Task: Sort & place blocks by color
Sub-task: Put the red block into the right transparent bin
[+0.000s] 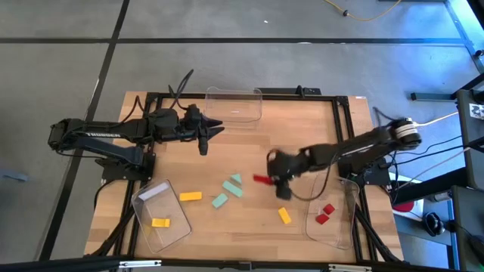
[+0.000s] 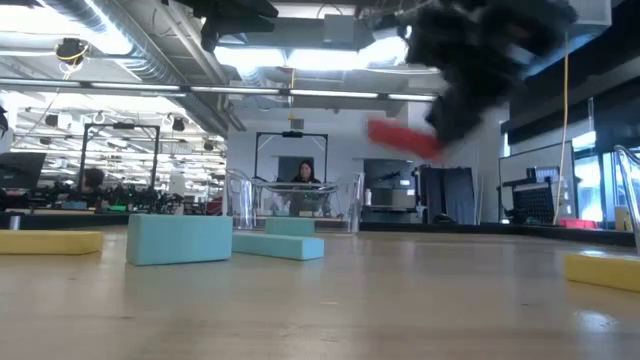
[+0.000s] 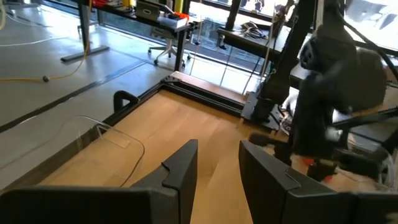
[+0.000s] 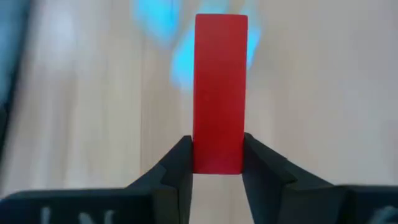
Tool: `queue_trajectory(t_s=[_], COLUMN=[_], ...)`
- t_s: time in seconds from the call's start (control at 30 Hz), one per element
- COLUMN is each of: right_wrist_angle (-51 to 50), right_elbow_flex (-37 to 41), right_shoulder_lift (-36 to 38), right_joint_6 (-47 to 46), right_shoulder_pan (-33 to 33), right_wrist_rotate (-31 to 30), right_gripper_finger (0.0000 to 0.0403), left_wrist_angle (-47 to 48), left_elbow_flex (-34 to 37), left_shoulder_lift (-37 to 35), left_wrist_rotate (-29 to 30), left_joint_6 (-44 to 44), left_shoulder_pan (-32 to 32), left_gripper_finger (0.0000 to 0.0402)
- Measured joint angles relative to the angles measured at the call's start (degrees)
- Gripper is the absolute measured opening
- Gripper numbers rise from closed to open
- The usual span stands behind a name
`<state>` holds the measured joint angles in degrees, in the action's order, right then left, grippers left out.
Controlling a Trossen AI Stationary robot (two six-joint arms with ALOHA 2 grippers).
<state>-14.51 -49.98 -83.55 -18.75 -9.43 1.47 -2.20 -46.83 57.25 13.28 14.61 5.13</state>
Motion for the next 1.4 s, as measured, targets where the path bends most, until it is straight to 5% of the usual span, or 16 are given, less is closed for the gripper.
queue_trajectory(t_s=[0.23,0.33,0.53,0.8,1.0,1.4], right_wrist_angle=[40.84,47.14,48.67,50.04,50.46,48.77], right_elbow_flex=[7.97,7.93,5.02,0.55,-5.35,-8.02], right_shoulder_lift=[2.12,1.96,1.91,1.59,-0.84,-3.51], right_joint_6=[-6.47,-5.91,-3.42,-3.59,-3.16,-0.65], right_shoulder_pan=[8.5,10.82,13.2,13.86,13.81,13.83], right_wrist_rotate=[-0.51,0.13,5.0,5.27,4.64,4.16], right_gripper_finger=[0.0105,0.0105,0.0105,0.0105,0.0105,0.0105], left_wrist_angle=[-1.09,-2.95,-8.12,-17.06,-25.26,-34.29], left_elbow_flex=[0.0,0.0,0.0,0.0,0.0,0.02], left_shoulder_lift=[0.0,0.0,0.0,1.67,6.68,9.87], left_wrist_rotate=[2.8,2.78,-0.11,-16.5,-17.39,-21.15], left_joint_6=[0.36,2.07,8.0,5.45,-1.51,3.19], left_shoulder_pan=[0.0,0.0,1.17,4.84,5.31,5.2], left_gripper_finger=[0.0111,0.0122,0.0181,0.0261,0.0265,0.0262])
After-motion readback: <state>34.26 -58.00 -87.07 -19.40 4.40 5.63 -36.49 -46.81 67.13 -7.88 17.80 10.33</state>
